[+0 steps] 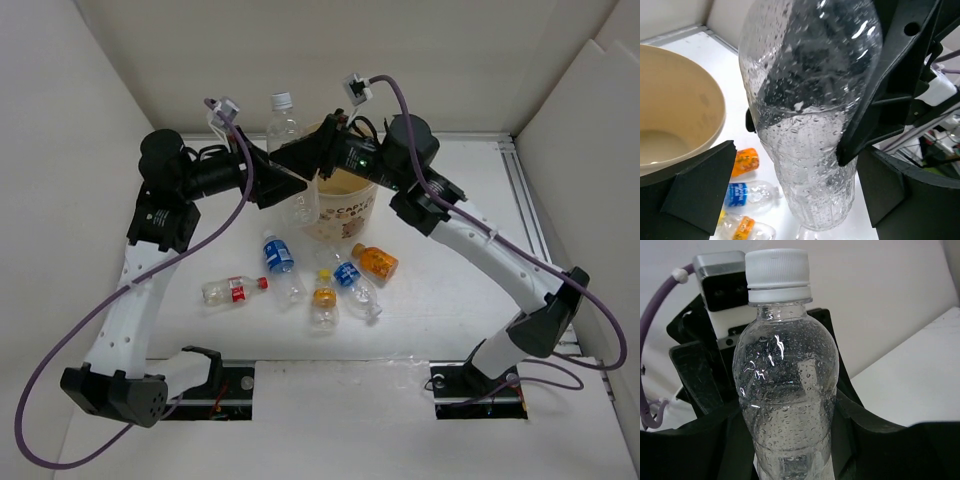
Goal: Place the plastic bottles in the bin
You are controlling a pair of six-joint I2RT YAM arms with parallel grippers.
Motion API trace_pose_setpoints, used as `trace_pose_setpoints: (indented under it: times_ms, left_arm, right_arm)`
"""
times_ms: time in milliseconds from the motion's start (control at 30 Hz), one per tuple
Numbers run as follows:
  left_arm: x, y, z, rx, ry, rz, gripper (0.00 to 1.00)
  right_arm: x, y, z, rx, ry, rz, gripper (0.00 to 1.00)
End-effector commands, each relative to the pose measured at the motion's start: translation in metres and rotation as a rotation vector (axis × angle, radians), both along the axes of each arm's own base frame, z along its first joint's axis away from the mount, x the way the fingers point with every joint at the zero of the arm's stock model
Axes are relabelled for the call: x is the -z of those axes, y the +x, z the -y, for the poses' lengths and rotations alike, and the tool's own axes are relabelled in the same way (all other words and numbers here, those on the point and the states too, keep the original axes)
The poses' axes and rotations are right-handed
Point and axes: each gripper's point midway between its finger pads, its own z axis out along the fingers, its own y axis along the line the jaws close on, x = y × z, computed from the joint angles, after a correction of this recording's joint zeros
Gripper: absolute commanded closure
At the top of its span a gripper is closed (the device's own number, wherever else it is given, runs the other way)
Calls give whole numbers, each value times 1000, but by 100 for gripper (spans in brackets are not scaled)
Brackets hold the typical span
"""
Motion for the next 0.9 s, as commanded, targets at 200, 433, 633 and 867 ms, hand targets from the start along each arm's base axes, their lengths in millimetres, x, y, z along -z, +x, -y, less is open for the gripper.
trace_pose_setpoints:
  times_ms: [200, 433, 633, 867]
  left_arm:
    - [-3, -3, 8, 70, -69, 56, 58]
    - [-43, 39, -6, -170, -120, 164, 84]
    - [-28, 129, -13, -391, -87, 153, 86]
    - [11, 198, 4, -400, -48, 108, 85]
  right_arm:
    - [-60, -11, -4, -70, 159, 123, 84]
    - [-53, 45, 77, 195, 151, 115, 0]
    - [-2, 79, 201, 618, -14, 89, 0]
    - [118, 36, 253, 801, -387, -53, 0]
